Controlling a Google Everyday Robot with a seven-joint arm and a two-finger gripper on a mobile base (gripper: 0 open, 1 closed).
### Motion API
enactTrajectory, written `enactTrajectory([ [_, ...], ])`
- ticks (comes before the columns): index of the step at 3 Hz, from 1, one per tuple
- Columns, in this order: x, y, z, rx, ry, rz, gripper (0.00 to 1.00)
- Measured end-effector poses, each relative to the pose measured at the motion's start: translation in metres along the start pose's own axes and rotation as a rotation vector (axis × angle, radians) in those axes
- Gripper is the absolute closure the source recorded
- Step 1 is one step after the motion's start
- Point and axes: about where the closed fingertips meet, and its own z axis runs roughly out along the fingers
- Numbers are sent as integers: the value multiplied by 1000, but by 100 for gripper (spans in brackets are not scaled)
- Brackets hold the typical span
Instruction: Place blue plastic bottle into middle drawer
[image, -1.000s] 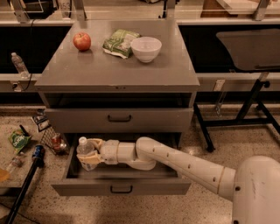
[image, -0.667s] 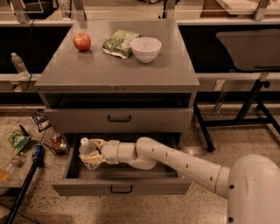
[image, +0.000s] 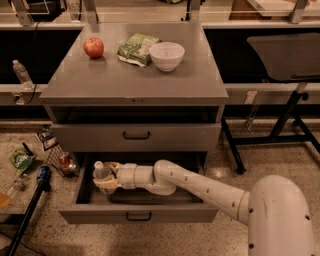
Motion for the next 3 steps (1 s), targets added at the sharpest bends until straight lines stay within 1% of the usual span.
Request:
enactTrajectory([
  [1, 10, -5, 2, 37, 36, -3, 51],
  [2, 17, -7, 1, 60, 50, 5, 28],
  [3, 23, -6, 1, 51, 43, 30, 5],
])
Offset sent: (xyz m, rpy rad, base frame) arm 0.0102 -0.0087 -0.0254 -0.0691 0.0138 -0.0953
